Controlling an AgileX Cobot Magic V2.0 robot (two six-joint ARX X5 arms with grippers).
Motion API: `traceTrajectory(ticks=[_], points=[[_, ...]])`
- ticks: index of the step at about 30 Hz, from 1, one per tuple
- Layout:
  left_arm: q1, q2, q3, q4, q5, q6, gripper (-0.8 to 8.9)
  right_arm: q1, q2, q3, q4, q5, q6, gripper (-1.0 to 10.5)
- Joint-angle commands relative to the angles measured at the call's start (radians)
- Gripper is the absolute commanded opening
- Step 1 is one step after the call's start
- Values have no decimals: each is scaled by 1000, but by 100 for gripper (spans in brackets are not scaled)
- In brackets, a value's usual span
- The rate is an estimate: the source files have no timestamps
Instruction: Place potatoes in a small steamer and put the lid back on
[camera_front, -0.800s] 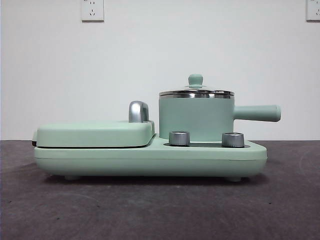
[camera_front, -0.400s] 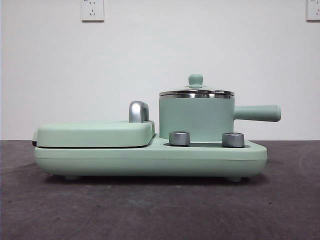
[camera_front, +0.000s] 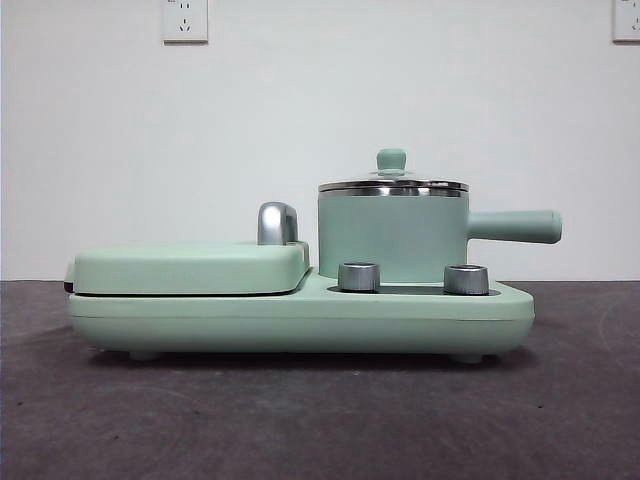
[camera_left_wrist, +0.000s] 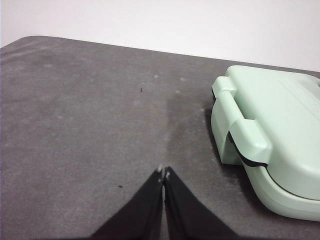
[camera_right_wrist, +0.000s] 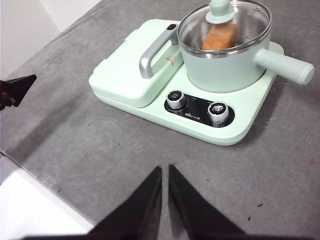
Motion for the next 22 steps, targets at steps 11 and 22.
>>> traceTrajectory(ticks=[11,22], points=[[0,-1,-19,-7,-4,-8,6,-146,-64,-89,115,69,-53,19],[0,-1,-19,-7,-4,-8,6,-362,-254,-599,662,390,-283,19]])
